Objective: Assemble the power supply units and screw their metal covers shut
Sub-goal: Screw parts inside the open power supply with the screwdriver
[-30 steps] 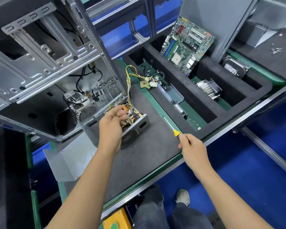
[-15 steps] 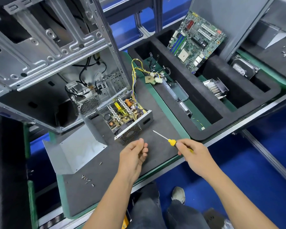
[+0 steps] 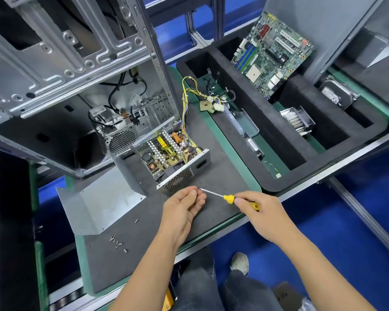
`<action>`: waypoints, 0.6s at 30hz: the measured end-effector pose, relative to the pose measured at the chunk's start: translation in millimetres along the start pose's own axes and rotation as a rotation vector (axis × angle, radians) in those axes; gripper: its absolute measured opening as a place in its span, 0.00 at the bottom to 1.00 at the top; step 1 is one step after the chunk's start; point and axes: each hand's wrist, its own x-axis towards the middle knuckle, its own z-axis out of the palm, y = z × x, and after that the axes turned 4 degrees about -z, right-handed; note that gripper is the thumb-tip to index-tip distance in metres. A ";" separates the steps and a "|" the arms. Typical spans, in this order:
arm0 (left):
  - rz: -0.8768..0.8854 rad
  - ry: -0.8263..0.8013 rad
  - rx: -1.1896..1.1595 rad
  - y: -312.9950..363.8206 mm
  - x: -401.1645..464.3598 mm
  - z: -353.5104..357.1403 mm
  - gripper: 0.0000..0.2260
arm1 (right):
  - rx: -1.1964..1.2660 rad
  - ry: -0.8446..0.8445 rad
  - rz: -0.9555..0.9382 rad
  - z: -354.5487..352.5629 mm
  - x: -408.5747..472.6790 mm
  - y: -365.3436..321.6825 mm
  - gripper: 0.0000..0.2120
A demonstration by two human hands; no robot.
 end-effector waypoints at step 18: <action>0.018 -0.012 -0.060 -4.1 0.4 4.0 0.15 | -0.136 0.018 -0.041 4.5 0.2 -7.0 0.07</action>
